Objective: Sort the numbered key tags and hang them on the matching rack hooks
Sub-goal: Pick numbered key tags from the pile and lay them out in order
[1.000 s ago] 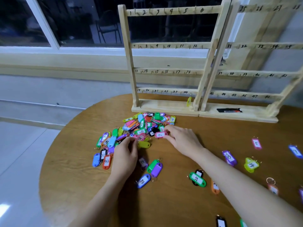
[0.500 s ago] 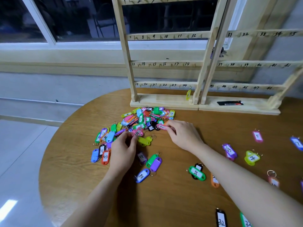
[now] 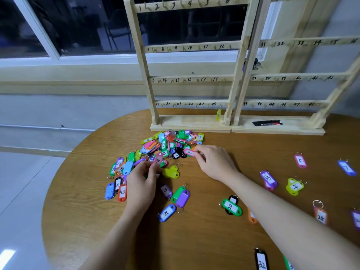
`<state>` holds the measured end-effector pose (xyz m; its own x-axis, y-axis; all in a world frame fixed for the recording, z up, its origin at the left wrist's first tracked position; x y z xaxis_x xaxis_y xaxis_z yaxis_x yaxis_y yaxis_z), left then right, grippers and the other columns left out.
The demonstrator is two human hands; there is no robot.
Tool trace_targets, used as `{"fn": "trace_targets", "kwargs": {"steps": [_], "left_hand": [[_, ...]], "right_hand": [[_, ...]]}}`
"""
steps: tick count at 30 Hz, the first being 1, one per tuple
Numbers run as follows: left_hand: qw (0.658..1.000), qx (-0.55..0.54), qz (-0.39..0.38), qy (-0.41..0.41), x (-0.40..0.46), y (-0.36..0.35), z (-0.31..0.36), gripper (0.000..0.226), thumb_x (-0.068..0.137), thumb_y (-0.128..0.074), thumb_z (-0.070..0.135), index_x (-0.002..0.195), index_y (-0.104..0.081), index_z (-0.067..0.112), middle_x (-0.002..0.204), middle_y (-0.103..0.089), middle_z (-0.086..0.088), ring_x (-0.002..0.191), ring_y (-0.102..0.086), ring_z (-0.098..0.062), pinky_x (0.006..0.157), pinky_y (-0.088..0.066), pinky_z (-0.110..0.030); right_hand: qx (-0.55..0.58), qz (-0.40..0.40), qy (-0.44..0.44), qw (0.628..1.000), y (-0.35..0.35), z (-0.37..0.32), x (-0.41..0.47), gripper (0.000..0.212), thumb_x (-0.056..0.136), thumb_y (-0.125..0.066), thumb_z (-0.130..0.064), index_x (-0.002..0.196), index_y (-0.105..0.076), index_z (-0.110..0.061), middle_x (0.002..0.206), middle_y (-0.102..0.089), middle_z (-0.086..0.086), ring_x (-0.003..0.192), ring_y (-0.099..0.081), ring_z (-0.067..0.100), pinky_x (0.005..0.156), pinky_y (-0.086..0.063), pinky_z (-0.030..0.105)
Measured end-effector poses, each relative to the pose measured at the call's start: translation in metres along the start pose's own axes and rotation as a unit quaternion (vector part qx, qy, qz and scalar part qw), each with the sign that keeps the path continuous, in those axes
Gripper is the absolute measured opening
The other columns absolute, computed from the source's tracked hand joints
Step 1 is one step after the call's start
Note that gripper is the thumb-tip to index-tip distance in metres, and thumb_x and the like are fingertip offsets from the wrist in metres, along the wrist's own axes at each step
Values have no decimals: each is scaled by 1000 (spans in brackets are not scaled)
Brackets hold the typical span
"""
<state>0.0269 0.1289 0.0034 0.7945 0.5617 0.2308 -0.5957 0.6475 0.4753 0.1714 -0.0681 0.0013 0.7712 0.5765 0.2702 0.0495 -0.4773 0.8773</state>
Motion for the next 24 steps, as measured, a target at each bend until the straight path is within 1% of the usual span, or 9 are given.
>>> {"fn": "trace_targets", "kwargs": {"steps": [2, 7, 10, 12, 14, 16, 19, 22, 24], "left_hand": [[1000, 10, 7, -19, -1, 1, 5, 20, 101, -59, 22, 82, -63, 20, 74, -70, 9, 72, -63, 1, 65, -41, -10], [995, 61, 2, -77, 0, 2, 6, 20, 100, -60, 22, 81, -55, 20, 79, -55, 7, 78, -52, -7, 69, -35, -20], [997, 51, 5, -58, -4, 4, 9, 17, 98, -65, 20, 82, -59, 17, 76, -60, 10, 78, -57, -3, 65, -38, -12], [998, 43, 13, -40, -9, 6, 9, 14, 96, -67, 19, 84, -61, 16, 76, -62, 12, 77, -59, 2, 64, -38, -13], [997, 51, 17, -47, -12, 7, 10, 11, 95, -69, 18, 86, -62, 16, 77, -64, 12, 76, -61, 0, 64, -40, -18], [997, 57, 8, -59, -14, 8, 11, 8, 93, -70, 14, 89, -64, 15, 80, -65, 9, 75, -60, -3, 64, -40, -13], [990, 79, -18, -111, -20, 7, 18, 16, 90, -71, 7, 86, -62, 20, 81, -62, 8, 76, -57, -5, 66, -41, -18], [985, 67, -30, -154, -26, 0, 37, 26, 88, -72, 5, 85, -62, 28, 80, -59, 11, 77, -56, -3, 66, -40, -12], [983, 47, -44, -170, -32, -8, 56, 29, 91, -69, 9, 84, -63, 36, 83, -61, 11, 81, -57, -3, 69, -41, -14]], "right_hand": [[0, -3, -1, 1000, 0, 0, -1, 23, 106, -47, -35, 107, -68, -25, 90, -69, -12, 70, -58, 8, 60, -40, 26], [2, -8, -10, 1000, 5, -6, -2, 26, 106, -49, -32, 106, -72, -22, 94, -71, -7, 78, -61, 13, 66, -51, 32], [16, -31, -34, 999, 12, -15, -6, 28, 105, -50, -29, 104, -76, -18, 96, -71, -3, 86, -63, 17, 71, -55, 37], [54, -27, -54, 997, 16, -21, -15, 27, 104, -53, -29, 98, -76, -16, 91, -68, -3, 84, -62, 18, 69, -53, 38], [104, 8, -79, 991, 22, -24, -32, 24, 102, -57, -30, 98, -78, -19, 87, -66, -8, 78, -58, 11, 63, -48, 29], [149, 44, -105, 982, 31, -24, -54, 20, 100, -60, -29, 99, -78, -20, 85, -65, -14, 74, -55, 3, 61, -41, 21], [195, 73, -156, 966, 44, -14, -89, 15, 99, -64, -30, 94, -76, -23, 72, -64, -17, 64, -57, -2, 57, -37, 14], [249, 128, -207, 937, 61, 5, -116, 10, 94, -70, -26, 85, -73, -26, 74, -72, -10, 71, -67, 3, 62, -52, 26], [276, 167, -235, 917, 76, 20, -133, 14, 93, -71, -20, 82, -70, -28, 76, -73, -6, 73, -70, 8, 61, -54, 31]]}}
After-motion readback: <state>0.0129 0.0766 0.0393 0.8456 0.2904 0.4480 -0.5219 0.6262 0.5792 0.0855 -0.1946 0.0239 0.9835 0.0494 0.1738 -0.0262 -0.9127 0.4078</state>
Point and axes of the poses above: each hand's wrist, its own x-axis towards the middle knuckle, its own y-axis out of the back of the hand, z = x × y, the point moved 2 cm from there along x, towards the middle knuckle
